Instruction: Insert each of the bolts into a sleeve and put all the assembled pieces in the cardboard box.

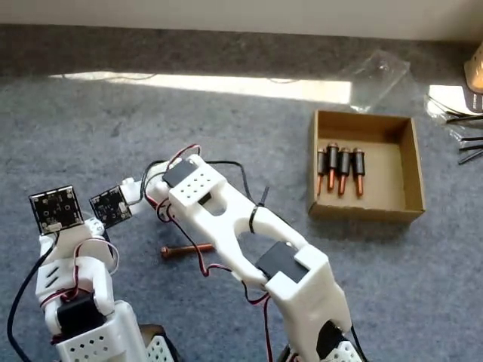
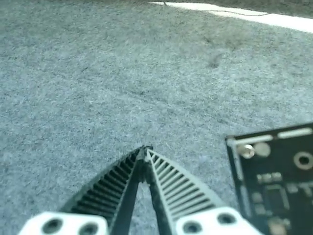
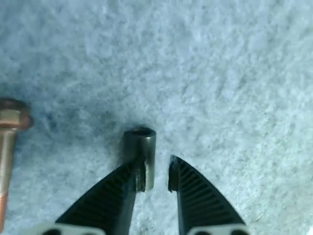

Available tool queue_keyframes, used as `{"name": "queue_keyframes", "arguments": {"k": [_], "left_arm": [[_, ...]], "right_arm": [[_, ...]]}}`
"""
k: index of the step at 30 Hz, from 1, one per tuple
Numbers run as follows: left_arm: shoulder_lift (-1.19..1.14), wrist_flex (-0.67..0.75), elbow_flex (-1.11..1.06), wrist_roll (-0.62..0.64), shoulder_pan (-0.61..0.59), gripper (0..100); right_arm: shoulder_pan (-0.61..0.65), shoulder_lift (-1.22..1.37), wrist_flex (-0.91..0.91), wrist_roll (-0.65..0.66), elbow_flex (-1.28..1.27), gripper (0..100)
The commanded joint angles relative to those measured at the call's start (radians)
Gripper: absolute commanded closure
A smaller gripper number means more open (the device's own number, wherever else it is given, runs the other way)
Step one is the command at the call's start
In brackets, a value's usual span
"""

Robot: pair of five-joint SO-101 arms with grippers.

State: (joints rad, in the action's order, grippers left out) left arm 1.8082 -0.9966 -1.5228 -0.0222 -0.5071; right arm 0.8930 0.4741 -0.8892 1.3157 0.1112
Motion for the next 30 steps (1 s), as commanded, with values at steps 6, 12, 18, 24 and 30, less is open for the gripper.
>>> {"name": "queue_keyframes", "arguments": {"k": [6, 12, 18, 24, 30], "left_arm": [[0.01, -0.003, 0.03, -0.005, 0.001, 99], [0.01, -0.002, 0.03, -0.005, 0.001, 99], [0.01, -0.002, 0.028, -0.005, 0.001, 99], [0.01, -0.002, 0.028, -0.005, 0.001, 99], [0.01, -0.002, 0.028, -0.005, 0.001, 99]], "right_arm": [[0.016, 0.137, 0.016, 0.003, 0.082, 92.5], [0.016, 0.14, 0.015, -0.121, 0.142, 92.5], [0.013, 0.14, 0.015, -0.126, 0.202, 92.5], [-0.028, 0.139, 0.015, -0.275, 0.334, 92.5], [-0.044, 0.139, -0.162, -0.313, 0.484, 92.4]]}}
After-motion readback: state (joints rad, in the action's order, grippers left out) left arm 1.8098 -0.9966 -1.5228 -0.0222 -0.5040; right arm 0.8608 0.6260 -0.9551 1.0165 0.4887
